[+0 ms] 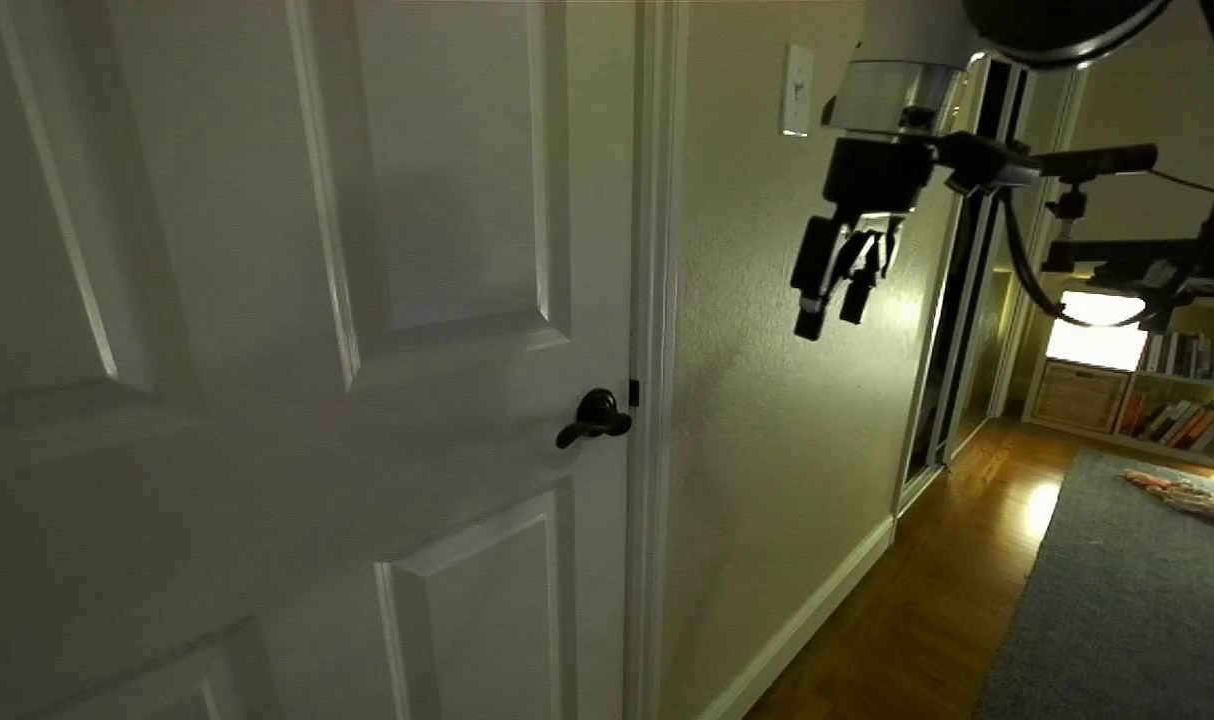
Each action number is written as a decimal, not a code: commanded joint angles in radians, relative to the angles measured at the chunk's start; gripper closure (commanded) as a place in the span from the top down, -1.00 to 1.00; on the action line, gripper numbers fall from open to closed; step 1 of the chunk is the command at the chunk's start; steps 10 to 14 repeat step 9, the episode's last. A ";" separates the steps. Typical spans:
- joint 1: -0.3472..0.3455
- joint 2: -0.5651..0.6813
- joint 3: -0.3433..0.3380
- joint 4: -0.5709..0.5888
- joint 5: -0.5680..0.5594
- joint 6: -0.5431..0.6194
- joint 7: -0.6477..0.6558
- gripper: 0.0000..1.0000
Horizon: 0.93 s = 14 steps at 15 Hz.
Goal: Close the door
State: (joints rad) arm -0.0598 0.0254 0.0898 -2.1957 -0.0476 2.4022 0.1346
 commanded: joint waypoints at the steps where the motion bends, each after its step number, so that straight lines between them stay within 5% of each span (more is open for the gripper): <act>1: 0.017 -0.180 -0.043 -0.155 0.002 -0.089 -0.036 1.00; 4: 0.013 -0.256 -0.056 -0.211 -0.011 -0.145 -0.022 1.00; 5: 0.017 -0.169 -0.052 -0.138 -0.006 -0.115 -0.013 1.00; 14: 0.014 -0.221 -0.056 -0.182 -0.007 -0.129 -0.013 1.00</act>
